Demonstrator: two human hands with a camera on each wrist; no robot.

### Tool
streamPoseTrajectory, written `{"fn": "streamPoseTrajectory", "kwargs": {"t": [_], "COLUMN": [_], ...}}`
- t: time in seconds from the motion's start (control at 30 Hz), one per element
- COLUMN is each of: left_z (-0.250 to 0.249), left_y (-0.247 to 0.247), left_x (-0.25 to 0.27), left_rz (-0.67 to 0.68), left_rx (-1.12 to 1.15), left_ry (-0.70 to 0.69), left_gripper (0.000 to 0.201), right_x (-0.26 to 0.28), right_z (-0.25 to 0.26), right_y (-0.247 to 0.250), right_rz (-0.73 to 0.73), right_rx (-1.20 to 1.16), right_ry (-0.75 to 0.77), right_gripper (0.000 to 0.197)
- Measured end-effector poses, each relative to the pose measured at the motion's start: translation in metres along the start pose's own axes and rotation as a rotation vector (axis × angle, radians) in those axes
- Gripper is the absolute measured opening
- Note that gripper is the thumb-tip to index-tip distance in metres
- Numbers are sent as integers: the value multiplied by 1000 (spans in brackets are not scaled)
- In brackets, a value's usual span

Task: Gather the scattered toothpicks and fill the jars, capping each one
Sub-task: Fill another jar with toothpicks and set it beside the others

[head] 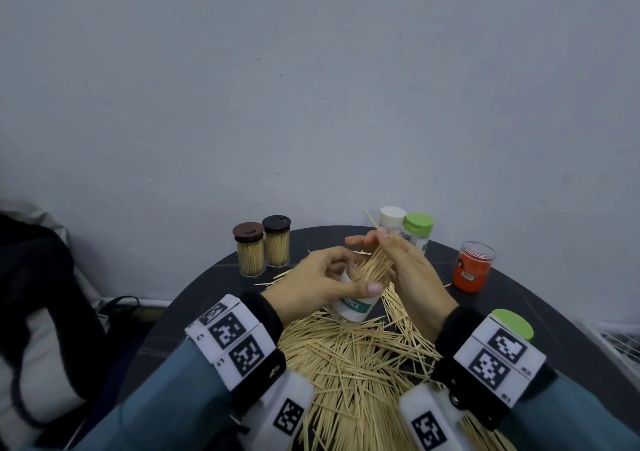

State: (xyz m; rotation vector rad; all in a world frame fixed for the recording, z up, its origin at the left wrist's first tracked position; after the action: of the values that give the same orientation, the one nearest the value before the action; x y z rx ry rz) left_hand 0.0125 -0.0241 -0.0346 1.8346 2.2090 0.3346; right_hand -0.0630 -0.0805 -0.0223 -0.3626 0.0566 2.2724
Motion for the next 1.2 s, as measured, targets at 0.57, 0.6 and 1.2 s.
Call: {"fn": "streamPoseTrajectory", "kwargs": {"t": [0.57,0.6,1.2], "left_z": [0,-1,0], "left_y": [-7,-7,-3], "left_x": [3,4,3], "left_rz": [20,18,1], "left_rx": [119,128,108], "left_ry": [27,27,26], "left_gripper": [32,31,41], "right_x": [2,2,2], "right_z": [-3,-3,9], "right_y": [12,11,7], "right_rz": [-128,-123,-70], "right_rx": [-133,-134,13], "right_ry": [55,58,115], "right_gripper": [26,27,44]}}
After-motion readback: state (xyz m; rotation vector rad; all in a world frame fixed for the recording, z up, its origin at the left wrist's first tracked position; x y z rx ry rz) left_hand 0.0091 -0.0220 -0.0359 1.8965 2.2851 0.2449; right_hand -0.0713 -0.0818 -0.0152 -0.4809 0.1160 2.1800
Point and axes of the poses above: each hand's wrist, its own x-axis away from the middle knuckle, its own y-axis out of the back of the hand, z = x × y, the point moved 10 cm from there along -x, towards the middle knuckle, and after that the axes turned 2 degrees about y, right-handed, at the moved point
